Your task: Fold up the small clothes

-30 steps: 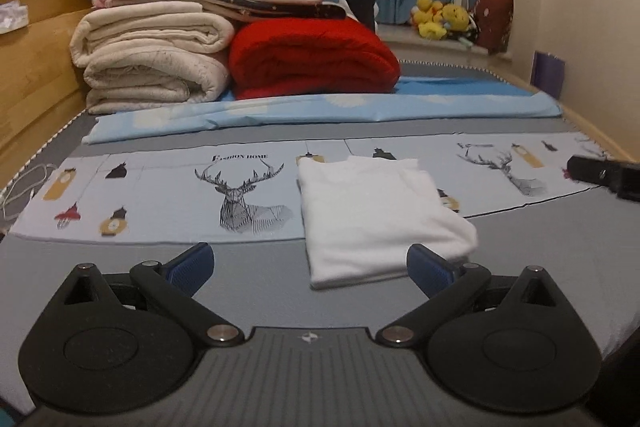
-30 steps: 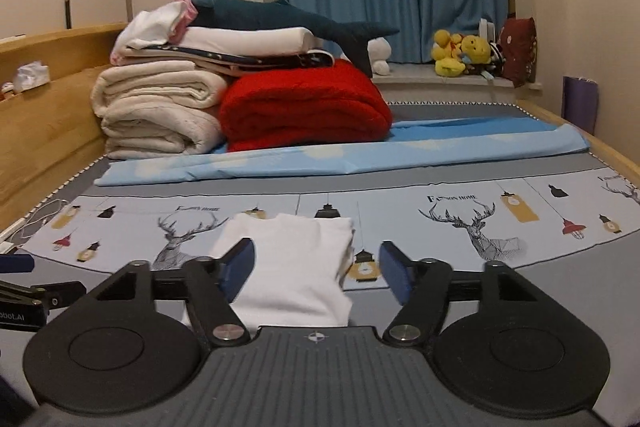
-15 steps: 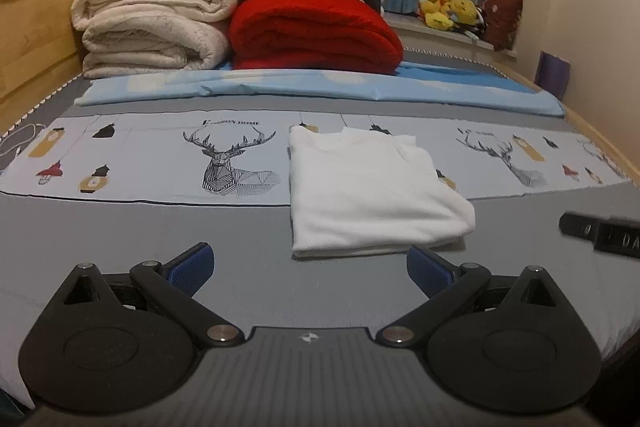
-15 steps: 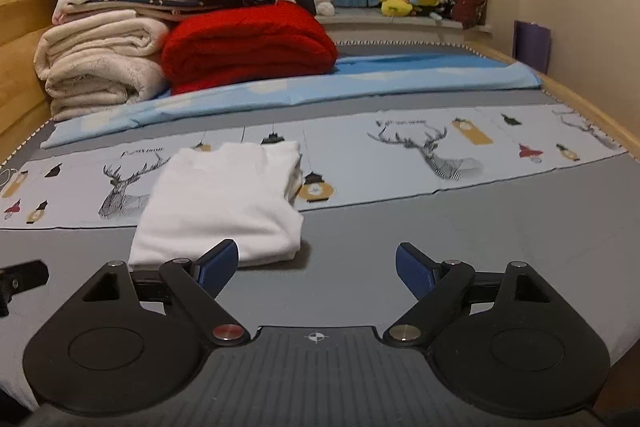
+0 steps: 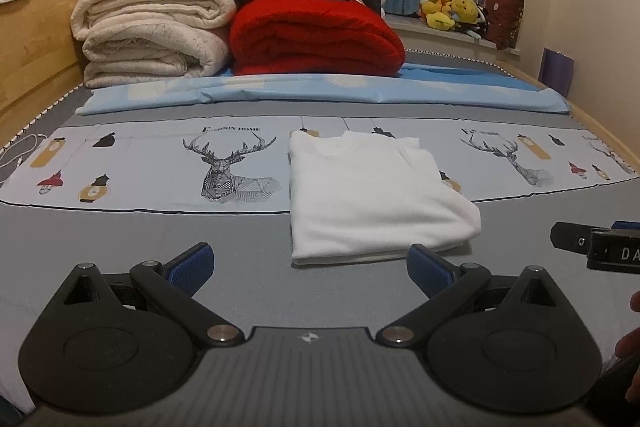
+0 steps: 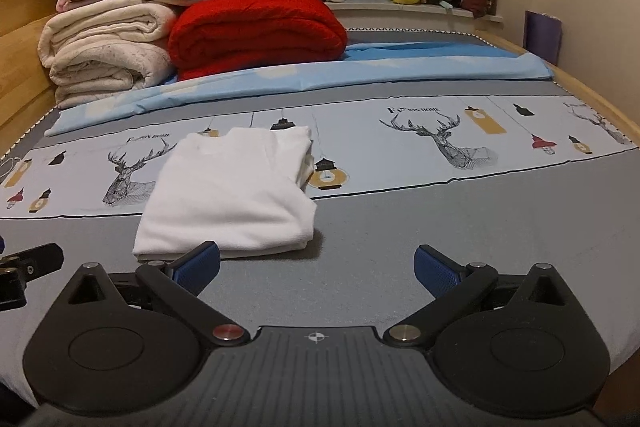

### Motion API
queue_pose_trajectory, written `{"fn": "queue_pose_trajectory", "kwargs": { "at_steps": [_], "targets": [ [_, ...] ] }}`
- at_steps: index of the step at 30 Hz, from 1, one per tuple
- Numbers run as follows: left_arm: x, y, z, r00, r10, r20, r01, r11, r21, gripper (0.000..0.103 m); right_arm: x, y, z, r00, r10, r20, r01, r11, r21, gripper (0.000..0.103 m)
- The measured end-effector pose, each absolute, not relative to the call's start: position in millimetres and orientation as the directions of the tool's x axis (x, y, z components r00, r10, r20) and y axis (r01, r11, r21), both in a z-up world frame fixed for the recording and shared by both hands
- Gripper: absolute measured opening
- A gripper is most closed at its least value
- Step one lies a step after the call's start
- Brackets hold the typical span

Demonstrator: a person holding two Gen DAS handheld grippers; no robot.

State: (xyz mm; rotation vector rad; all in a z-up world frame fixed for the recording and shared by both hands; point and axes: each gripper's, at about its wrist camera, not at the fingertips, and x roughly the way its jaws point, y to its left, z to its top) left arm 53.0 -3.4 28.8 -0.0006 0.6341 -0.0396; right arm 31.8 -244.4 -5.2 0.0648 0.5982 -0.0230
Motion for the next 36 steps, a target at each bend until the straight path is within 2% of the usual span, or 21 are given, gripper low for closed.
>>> {"fn": "queue_pose_trajectory", "kwargs": {
  "at_steps": [11, 36],
  "targets": [
    [55, -9, 26, 0.798, -0.045, -0.600, 0.039, 0.999, -0.023, 0.103, 24, -234, 0, 0.850, 0.011, -0.527, -0.016, 1.000, -0.006, 0.102],
    [57, -18, 23, 0.796, -0.039, -0.604, 0.027, 0.999, -0.030, 0.103, 27, -230, -4, 0.850, 0.000, -0.528, -0.023, 0.999, -0.038, 0.102]
  ]
}}
